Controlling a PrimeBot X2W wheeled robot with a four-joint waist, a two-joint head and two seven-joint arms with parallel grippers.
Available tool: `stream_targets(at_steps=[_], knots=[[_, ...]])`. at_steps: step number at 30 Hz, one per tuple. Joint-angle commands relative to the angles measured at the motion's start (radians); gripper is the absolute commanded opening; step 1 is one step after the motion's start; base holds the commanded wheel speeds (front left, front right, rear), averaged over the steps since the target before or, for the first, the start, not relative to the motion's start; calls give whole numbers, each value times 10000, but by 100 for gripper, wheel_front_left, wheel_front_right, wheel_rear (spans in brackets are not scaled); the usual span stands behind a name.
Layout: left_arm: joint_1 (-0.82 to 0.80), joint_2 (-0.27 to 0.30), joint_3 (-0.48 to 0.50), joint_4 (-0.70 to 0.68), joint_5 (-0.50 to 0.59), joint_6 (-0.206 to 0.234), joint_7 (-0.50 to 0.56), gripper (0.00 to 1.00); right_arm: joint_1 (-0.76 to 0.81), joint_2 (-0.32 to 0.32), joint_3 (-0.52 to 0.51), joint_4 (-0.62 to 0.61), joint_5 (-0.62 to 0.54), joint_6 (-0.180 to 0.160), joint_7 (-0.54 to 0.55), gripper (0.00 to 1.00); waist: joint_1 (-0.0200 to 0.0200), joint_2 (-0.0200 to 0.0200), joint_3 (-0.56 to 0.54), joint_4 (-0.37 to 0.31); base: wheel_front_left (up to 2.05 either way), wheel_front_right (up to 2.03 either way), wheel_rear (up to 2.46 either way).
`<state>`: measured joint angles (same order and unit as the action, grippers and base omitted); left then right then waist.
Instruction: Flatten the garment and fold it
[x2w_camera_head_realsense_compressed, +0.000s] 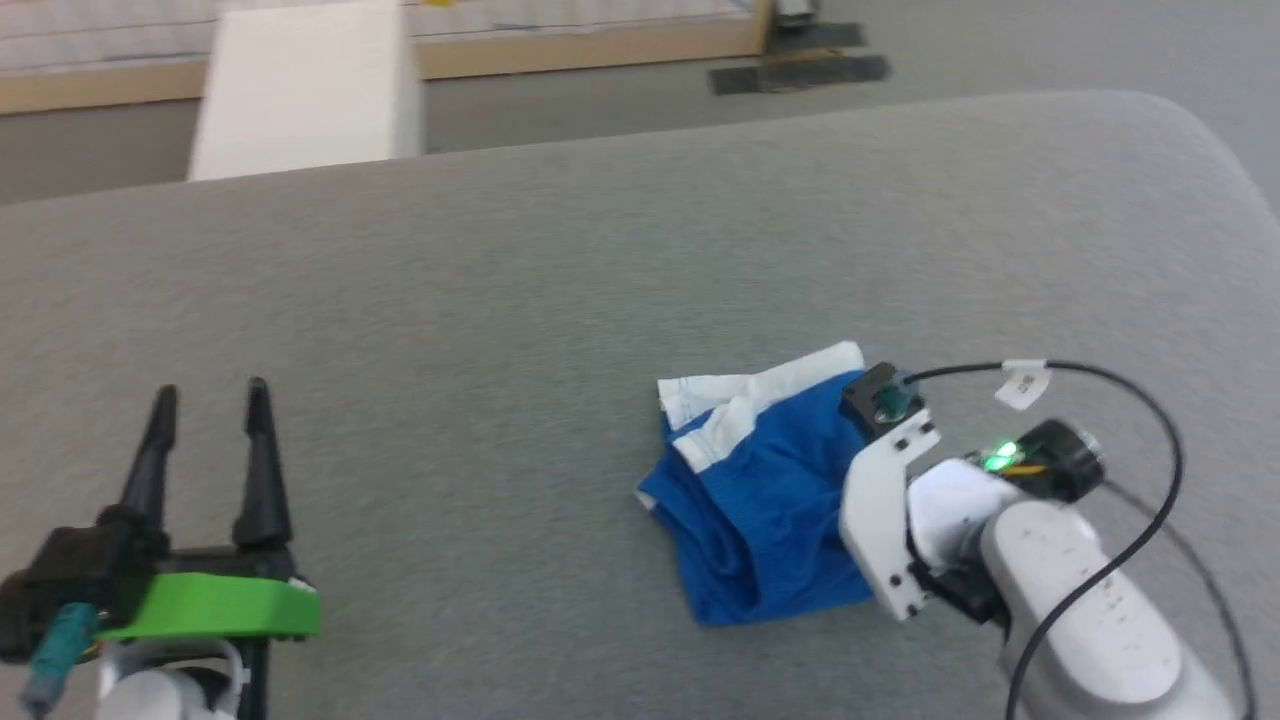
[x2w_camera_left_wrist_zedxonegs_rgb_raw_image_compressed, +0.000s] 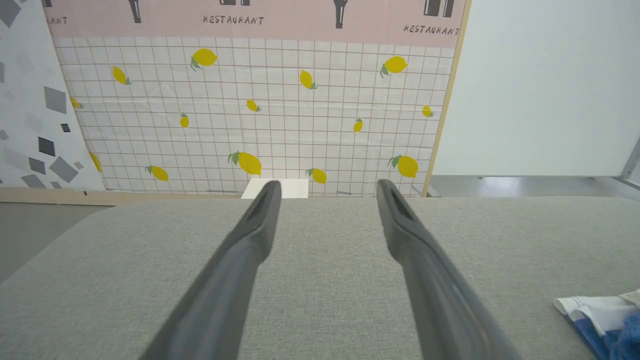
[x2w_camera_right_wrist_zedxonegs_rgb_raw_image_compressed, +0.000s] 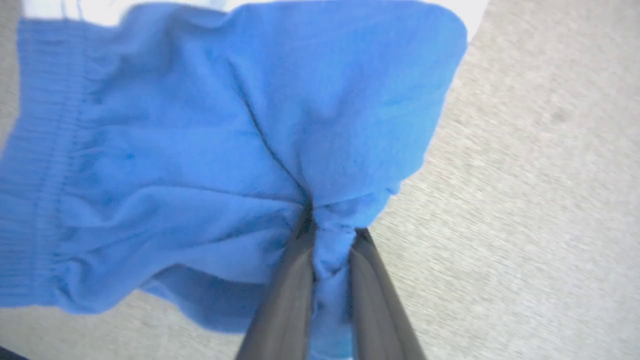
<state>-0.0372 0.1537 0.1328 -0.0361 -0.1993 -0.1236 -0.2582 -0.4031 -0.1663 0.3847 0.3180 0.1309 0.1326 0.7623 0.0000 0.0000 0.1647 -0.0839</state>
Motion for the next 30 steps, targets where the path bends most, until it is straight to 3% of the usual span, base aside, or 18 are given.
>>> stream_targets(at_steps=[1, 7, 12, 20, 30], knots=[[135, 40, 137, -124, -9, -58, -36, 100, -280, -338, 176, -134, 74, -19, 143, 0, 0, 0, 463, -1615, 0, 0, 0], [289, 186, 471, -551, 58, -61, -36, 100, -1020, -1321, 847, -426, 444, -19, 249, 0, 0, 0, 1020, -3030, 0, 0, 0], [395, 477, 762, -843, 29, -63, -36, 100, -1517, -1898, 871, -225, 536, -19, 88, 0, 0, 0, 1581, -3670, 0, 0, 0], [547, 1206, 1041, -1382, -68, -66, 37, 100, -1946, -2414, -330, 366, -281, -19, -374, 0, 0, 0, 2584, -3811, 0, 0, 0], [812, 1989, 1477, -2335, -315, -68, 568, 100, -2433, -2222, -2612, 565, -1779, -19, -1116, 0, 0, 0, 3580, -3680, 0, 0, 0]])
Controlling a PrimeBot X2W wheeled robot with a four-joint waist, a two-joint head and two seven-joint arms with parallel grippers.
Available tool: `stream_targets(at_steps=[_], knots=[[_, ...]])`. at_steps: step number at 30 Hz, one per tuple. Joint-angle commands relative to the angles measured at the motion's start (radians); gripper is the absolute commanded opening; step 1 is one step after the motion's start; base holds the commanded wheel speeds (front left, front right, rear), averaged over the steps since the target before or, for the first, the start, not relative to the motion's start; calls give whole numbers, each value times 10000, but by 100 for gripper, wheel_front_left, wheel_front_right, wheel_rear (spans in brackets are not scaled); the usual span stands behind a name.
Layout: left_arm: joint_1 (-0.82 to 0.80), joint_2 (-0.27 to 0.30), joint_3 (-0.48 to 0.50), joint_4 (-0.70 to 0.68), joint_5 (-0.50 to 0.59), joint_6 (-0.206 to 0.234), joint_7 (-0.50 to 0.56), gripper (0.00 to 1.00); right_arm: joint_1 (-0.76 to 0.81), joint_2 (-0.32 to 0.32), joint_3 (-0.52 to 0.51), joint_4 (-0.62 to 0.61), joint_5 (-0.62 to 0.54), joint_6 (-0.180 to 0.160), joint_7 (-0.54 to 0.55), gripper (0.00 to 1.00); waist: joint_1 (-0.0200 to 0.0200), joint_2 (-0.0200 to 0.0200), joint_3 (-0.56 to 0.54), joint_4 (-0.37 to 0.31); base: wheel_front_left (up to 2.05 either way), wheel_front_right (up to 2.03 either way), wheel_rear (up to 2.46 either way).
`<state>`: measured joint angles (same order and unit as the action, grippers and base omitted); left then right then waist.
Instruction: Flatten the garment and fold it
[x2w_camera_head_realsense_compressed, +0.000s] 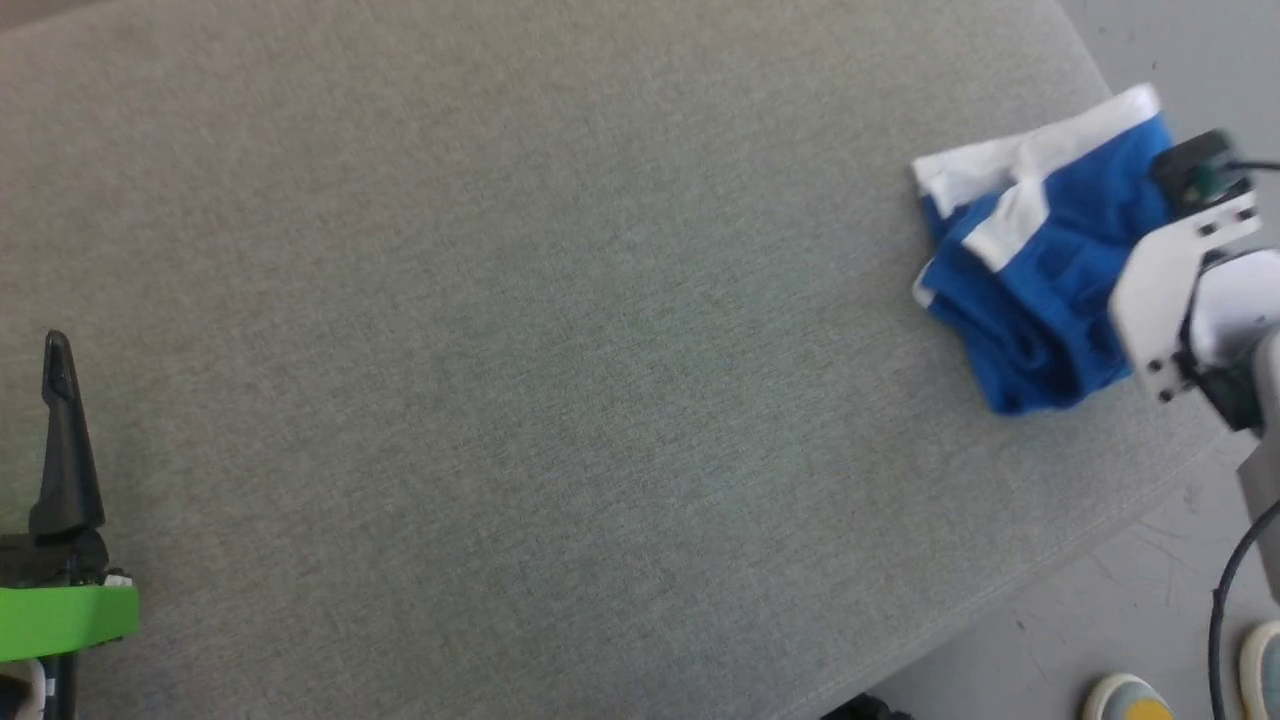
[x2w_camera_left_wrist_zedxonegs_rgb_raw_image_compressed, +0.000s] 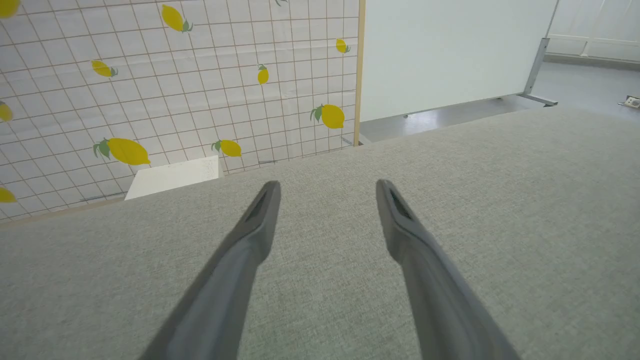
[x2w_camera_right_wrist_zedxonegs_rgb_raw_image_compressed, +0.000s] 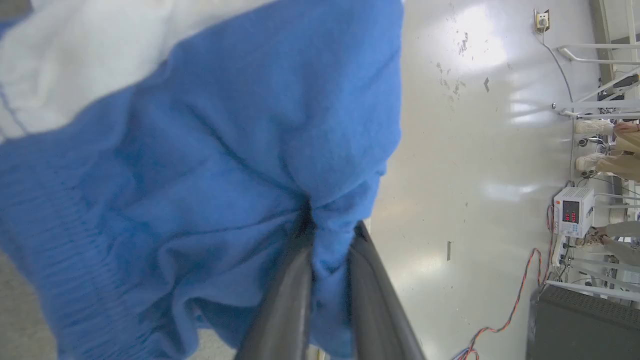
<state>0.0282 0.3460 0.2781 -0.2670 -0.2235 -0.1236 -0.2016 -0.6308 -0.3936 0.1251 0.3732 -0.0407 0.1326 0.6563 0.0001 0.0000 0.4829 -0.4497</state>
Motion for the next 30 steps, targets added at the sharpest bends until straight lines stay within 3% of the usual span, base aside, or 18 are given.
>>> stream_targets(at_steps=[1, 4, 5, 7, 15, 20, 30], knots=[[172, 125, 17, -93, -92, -68, 45, 100, -187, 136, -291, 35, -244, -19, -115, 0, -1, 0, 461, 10, 0, 0, 0], [182, 240, 8, -223, -150, -68, 125, 100, -232, 418, -1086, 30, -778, -19, -219, 0, -1, 0, 577, 96, 0, 0, 0], [188, 263, 9, -243, -169, -68, 151, 100, -222, 527, -1340, -5, -1008, -19, -276, 27, -1, 0, 586, 129, 0, 0, 0], [197, 291, 10, -265, -202, -68, 179, 100, -214, 648, -1703, -173, -1435, -19, -516, 100, -1, 0, 586, 177, 0, 0, 0], [212, 217, -121, -80, -223, 9, 109, 100, -440, 974, -2415, -1021, -2276, -19, -2053, 100, -1, 0, 196, 274, 0, 0, 0], [65, -46, -395, 274, -229, 97, -77, 100, -693, 1559, -2625, -2069, -1978, -19, -3816, 100, -1, 0, -372, 475, 0, 0, 0], [-222, -784, -890, 1286, -141, 364, -471, 100, -585, 3219, -1689, -3390, -691, -19, -6869, 100, -1, 0, -2016, 1475, 0, 0, 0]])
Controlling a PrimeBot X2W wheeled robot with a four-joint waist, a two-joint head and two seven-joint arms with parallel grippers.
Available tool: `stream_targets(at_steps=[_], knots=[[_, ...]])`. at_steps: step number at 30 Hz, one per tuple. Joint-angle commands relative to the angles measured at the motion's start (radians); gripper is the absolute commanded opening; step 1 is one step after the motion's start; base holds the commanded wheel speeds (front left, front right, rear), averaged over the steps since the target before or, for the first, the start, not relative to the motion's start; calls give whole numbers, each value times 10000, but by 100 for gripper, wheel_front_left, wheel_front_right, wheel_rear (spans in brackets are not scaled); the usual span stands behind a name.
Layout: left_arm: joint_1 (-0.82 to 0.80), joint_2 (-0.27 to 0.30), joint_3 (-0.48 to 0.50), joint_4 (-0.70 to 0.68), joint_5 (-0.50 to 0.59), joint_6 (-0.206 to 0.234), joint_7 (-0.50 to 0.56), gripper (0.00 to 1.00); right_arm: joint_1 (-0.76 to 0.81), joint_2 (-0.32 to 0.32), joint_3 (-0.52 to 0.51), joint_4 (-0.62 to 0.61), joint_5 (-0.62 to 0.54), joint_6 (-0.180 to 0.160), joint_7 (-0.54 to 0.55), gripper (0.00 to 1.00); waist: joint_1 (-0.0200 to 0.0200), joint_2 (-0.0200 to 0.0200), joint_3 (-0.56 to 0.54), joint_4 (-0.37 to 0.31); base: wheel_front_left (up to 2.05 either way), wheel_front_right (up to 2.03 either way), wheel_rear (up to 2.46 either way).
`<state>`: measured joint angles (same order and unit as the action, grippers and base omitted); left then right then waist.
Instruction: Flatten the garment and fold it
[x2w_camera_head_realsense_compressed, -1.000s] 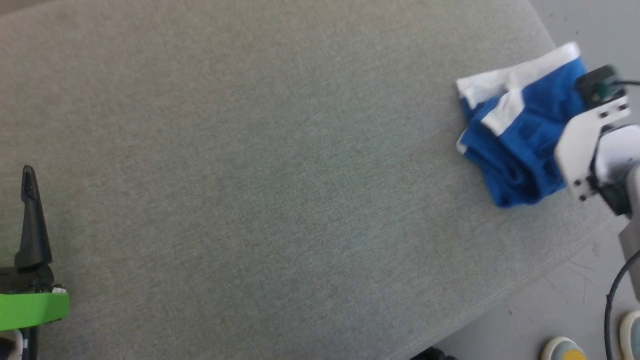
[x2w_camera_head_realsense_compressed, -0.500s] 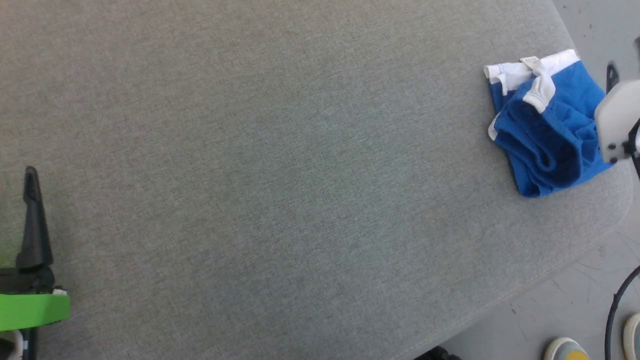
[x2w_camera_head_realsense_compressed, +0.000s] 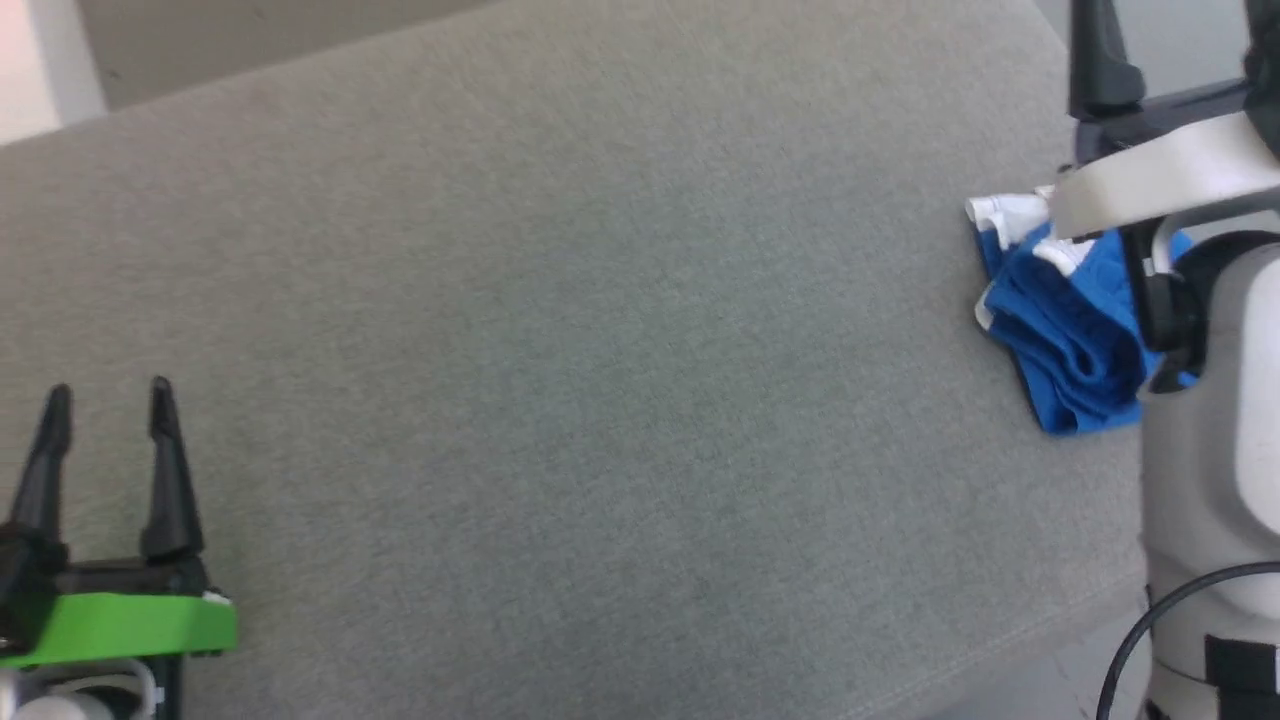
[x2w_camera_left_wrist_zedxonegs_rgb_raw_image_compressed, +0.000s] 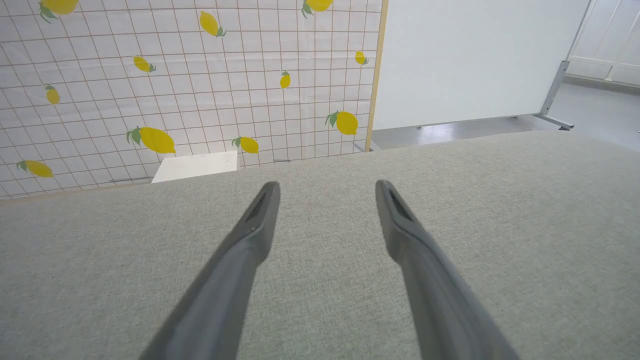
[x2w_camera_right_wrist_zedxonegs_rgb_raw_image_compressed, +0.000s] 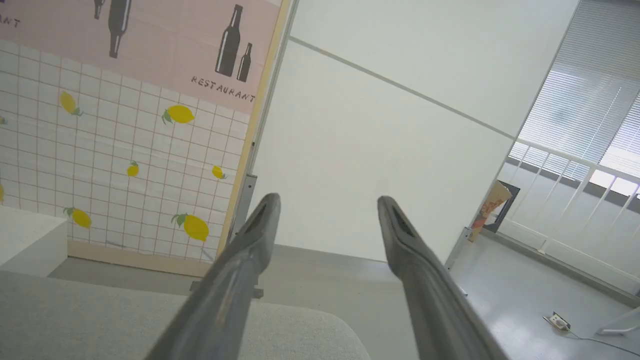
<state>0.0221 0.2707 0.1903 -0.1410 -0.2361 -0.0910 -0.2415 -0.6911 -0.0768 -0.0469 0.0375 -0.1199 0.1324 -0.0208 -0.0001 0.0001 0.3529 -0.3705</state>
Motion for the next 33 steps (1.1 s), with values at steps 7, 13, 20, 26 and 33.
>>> stream_targets(at_steps=[7, 13, 20, 26, 33], knots=[[-677, -554, -480, 680, 65, 88, -173, 100, 891, 259, 379, -38, 2044, -17, -1358, 100, 1, -1, -1400, 1915, 0, 0, 0], [-1186, -926, -710, 1391, 144, 149, -196, 100, 1721, 263, 653, 533, 3222, -17, -2055, 100, 1, -1, -1851, 2817, 0, 0, 0], [-1579, -1433, -843, 1983, 253, 252, -200, 100, 2831, 264, 454, 1366, 3736, -17, -2378, 100, 1, -1, -2355, 3650, 0, 0, 0], [-1649, -1799, -908, 2330, 375, 302, -201, 100, 4157, 265, 115, 902, 3639, -17, -2406, 100, 1, -1, -2779, 4074, 0, 0, 0], [-1474, -1923, -1127, 2667, 788, 381, -202, 100, 5330, 265, 113, 884, 3455, -17, -2408, 100, 1, -1, -2984, 4181, 0, 0, 0]])
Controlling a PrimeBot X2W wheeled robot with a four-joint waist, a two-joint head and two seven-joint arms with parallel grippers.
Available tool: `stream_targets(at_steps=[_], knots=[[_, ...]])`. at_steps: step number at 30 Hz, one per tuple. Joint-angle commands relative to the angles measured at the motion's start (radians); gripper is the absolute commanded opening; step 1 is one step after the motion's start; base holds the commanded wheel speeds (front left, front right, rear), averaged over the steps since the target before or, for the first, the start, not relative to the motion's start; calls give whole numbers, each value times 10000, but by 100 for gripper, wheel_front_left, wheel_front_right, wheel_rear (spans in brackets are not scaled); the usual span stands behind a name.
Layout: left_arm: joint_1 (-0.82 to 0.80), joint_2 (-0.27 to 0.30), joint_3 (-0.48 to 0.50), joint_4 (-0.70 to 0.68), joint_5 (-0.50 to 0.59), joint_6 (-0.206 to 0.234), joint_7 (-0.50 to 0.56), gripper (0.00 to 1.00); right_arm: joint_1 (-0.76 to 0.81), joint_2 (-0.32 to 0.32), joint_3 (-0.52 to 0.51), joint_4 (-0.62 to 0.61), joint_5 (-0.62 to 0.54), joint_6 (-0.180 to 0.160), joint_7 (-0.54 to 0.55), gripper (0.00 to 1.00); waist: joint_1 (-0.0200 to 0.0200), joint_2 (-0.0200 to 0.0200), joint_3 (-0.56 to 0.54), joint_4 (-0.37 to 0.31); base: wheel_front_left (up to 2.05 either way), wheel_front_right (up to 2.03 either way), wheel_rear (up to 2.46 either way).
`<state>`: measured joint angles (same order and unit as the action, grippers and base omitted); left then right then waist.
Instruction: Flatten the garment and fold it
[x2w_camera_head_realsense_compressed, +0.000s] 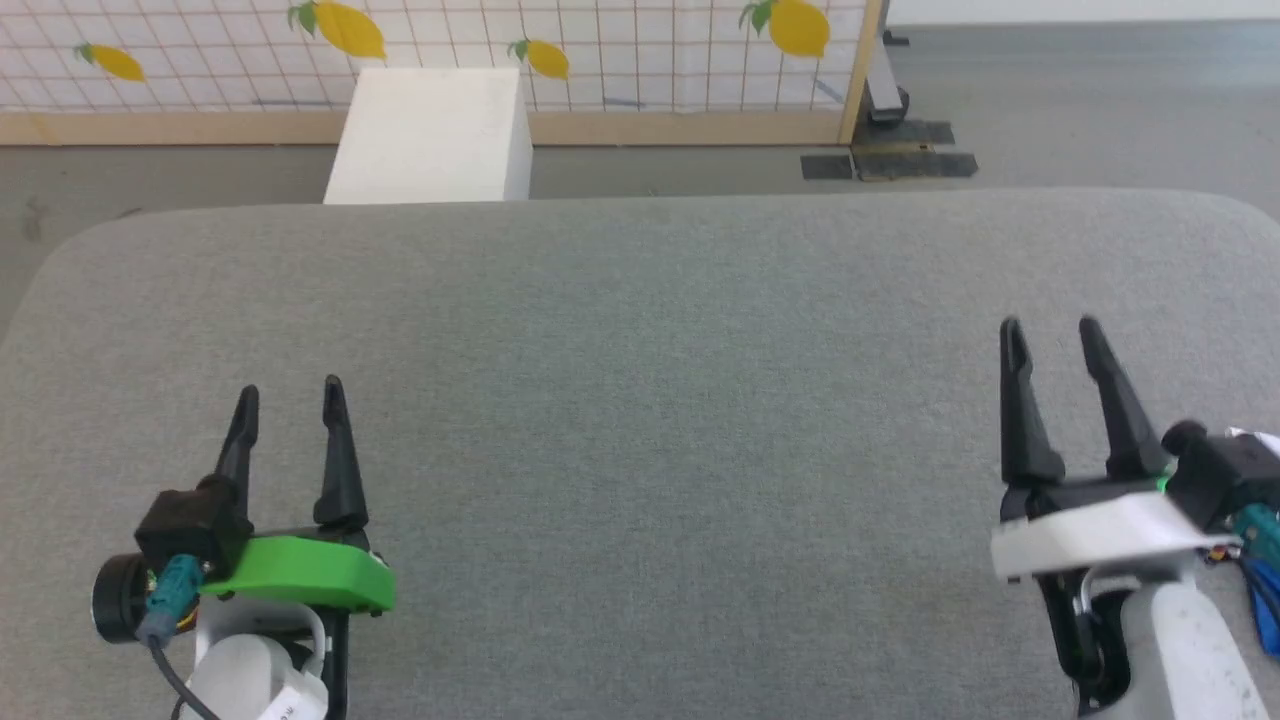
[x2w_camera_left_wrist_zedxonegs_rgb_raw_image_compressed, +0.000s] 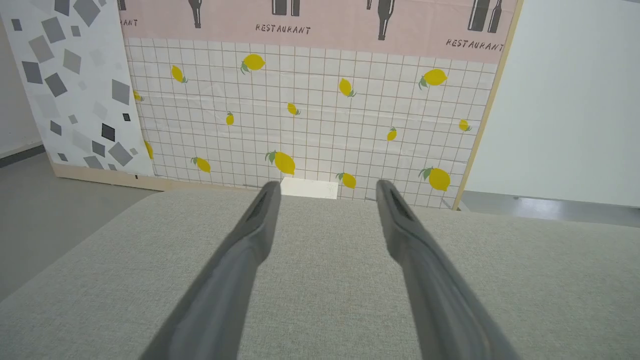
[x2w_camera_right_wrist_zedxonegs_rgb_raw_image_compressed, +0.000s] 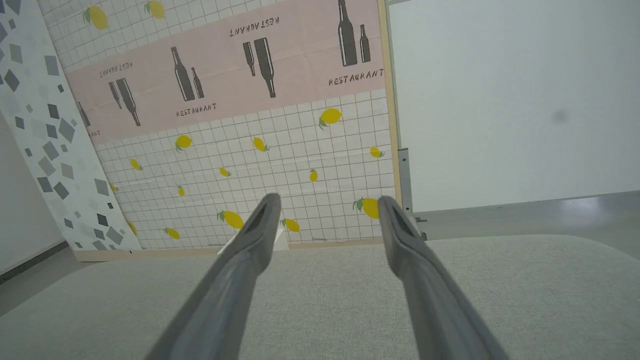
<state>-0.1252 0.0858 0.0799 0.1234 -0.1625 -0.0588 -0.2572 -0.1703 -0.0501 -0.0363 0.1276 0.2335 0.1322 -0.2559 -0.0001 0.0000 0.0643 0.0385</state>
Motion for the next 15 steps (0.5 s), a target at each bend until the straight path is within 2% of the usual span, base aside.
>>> stream_targets(at_steps=[1, 15], knots=[[20, -91, -62, 69, 80, 62, -45, 100, 235, -2, 14, 5, -93, -15, -57, 100, 1, 0, -106, 96, 0, 0, 0], [492, -216, -561, 457, 407, -140, -45, 100, 1364, -1, 215, 321, -131, -15, -58, 100, 1, 0, -241, 37, 0, 0, 0]])
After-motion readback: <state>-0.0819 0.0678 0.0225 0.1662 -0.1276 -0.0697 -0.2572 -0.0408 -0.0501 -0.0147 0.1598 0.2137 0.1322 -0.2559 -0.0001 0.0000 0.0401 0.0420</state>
